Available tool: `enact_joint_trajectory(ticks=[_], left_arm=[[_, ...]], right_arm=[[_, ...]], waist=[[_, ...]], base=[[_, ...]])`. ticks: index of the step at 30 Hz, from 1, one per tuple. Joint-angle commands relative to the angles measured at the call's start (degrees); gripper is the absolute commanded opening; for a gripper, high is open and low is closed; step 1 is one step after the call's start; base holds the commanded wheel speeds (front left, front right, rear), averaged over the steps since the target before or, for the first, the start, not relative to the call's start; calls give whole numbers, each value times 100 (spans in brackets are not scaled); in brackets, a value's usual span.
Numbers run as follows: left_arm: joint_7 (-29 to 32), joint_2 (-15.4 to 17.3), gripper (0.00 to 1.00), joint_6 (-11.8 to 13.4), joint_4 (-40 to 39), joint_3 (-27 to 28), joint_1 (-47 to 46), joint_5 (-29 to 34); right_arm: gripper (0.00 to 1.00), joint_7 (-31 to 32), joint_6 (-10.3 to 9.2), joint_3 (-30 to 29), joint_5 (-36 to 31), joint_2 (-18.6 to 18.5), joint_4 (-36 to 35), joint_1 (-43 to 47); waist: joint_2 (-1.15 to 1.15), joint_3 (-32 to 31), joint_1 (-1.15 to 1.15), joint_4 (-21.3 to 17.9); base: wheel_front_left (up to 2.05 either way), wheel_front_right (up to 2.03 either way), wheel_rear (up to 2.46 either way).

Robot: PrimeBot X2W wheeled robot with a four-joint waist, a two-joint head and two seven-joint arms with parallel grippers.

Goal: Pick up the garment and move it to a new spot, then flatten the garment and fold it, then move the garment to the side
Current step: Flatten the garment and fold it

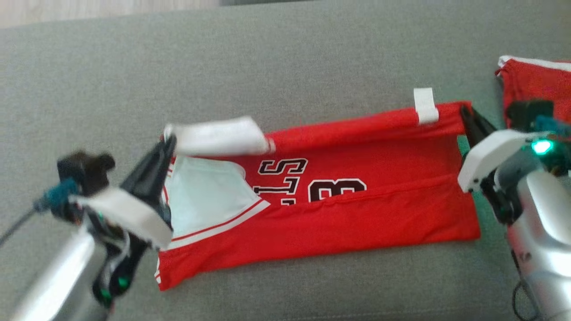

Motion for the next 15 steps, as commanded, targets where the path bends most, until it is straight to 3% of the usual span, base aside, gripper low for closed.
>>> enact_joint_trajectory(ticks=[1, 11, 12, 14, 15], left_arm=[[-102, 218, 0, 84, -259, 239, -47, -56], [-634, -45, 0, 357, -342, 113, 1109, -204], [-685, -74, 0, 358, -283, 113, 1185, -236], [-785, -126, 0, 332, -132, 96, 1312, -275], [-845, -163, 0, 331, -42, 102, 1370, -302]], right_arm=[[0, -96, 39, 87, 39, -119, -222, 68], [0, -239, 39, -56, -49, -20, -558, 899], [11, -259, 39, -99, -74, 0, -565, 967], [49, -279, 39, -153, -145, 55, -574, 1095], [52, -304, 39, -183, -189, 75, -580, 1155]], waist=[[0, -101, 1, 13], [0, -467, 1, -10], [0, -513, 1, -16], [0, -610, 1, -29], [0, -657, 1, -36]], base=[[0, 0, 0], [0, 0, 0], [0, 0, 0], [0, 0, 0], [0, 0, 0]])
